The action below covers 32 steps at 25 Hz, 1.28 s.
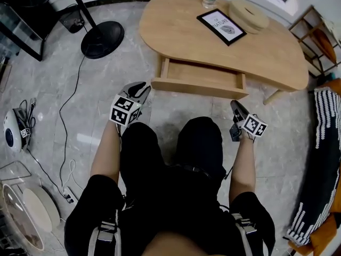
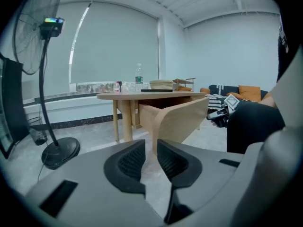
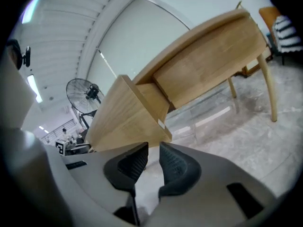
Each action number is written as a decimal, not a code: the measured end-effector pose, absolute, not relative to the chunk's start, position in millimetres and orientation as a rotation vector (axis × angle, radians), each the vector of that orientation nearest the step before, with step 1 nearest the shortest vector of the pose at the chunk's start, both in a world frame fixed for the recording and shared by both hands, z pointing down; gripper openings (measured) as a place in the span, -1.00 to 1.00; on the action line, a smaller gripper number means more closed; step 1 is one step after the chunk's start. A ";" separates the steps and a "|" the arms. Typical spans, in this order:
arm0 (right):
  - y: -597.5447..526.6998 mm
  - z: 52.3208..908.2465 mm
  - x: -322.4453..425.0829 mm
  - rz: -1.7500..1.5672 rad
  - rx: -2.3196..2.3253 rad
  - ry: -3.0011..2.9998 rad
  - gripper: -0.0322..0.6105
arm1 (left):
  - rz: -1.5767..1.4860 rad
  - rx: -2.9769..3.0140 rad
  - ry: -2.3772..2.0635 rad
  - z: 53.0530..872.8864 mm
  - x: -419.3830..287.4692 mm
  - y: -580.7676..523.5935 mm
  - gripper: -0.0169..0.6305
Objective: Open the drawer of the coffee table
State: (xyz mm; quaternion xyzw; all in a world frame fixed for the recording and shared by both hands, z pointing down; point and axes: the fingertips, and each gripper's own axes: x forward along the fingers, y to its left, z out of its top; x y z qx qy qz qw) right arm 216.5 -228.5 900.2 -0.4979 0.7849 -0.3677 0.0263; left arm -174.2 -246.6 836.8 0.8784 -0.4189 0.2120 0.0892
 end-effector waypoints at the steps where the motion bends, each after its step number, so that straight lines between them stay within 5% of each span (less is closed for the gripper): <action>1: -223.4 890.0 225.0 -1.090 -1.604 2.394 -0.65 | 0.618 2.595 -1.286 831.1 -180.4 -241.7 -0.69; 7: -203.8 782.8 265.8 -0.574 -2.044 2.186 -0.86 | 0.435 2.534 -1.558 760.9 -205.4 -230.7 -0.83; 13: -192.2 624.0 207.3 0.017 -2.117 2.154 -0.86 | 0.178 2.590 -1.704 658.6 -181.9 -221.6 -0.88; 21: -193.2 561.9 97.8 0.150 -1.949 2.289 -0.86 | 0.088 2.678 -1.715 589.2 -121.4 -202.0 -0.89; 32: -276.6 521.6 93.2 0.123 -1.817 2.436 -0.86 | -0.024 2.672 -1.646 540.7 -75.4 -262.6 -0.89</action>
